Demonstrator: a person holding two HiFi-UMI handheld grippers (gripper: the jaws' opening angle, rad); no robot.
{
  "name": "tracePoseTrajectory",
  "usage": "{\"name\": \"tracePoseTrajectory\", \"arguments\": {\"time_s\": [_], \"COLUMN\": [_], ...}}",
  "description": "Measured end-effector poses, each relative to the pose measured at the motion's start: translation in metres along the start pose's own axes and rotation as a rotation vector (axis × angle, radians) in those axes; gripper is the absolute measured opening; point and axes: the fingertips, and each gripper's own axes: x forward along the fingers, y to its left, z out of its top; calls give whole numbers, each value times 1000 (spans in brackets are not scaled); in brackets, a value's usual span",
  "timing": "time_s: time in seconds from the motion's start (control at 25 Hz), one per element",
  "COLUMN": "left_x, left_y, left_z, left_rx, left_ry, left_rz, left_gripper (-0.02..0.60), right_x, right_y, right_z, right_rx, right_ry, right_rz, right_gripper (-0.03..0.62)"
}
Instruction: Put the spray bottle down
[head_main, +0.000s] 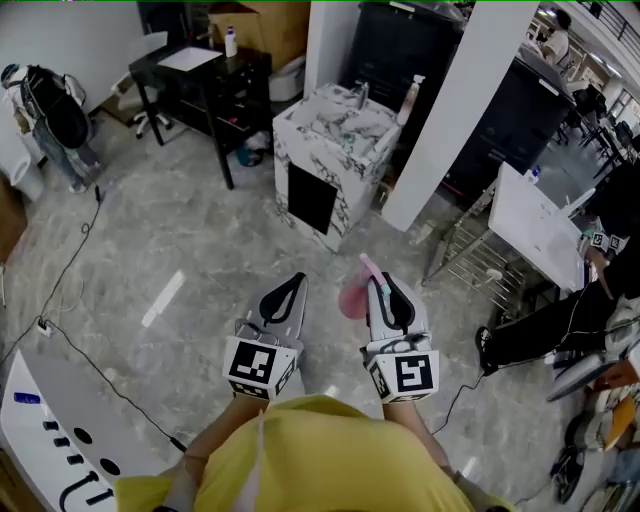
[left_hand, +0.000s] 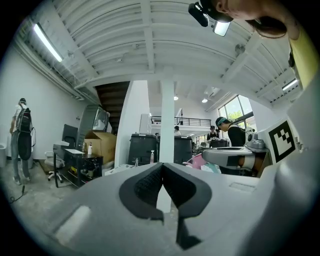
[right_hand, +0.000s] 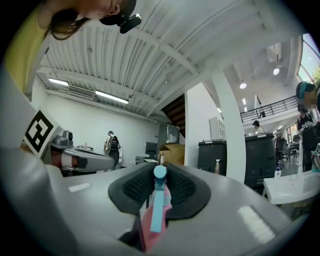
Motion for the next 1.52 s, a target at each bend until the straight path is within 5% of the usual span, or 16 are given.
{"name": "tracePoseTrajectory", "arguments": {"time_s": [0.4,0.88,1.52], "left_x": [105,145,248], "left_y": [106,161,236], "left_z": [13,-5,-25], "left_rx": [20,-56,-30], "left_ry": [-8,18,4], "left_rz": [-69,-75,-44], "left_gripper": [0,0,0], "right_x": [138,216,335], "right_y": [-22,-24,-87], "right_z": [1,-16,-51], "right_rx": [-29,-43,-48], "right_ry": [-14,30,-31], "right_rz": [-41,-9,-17], "right_gripper": [69,69,67]}}
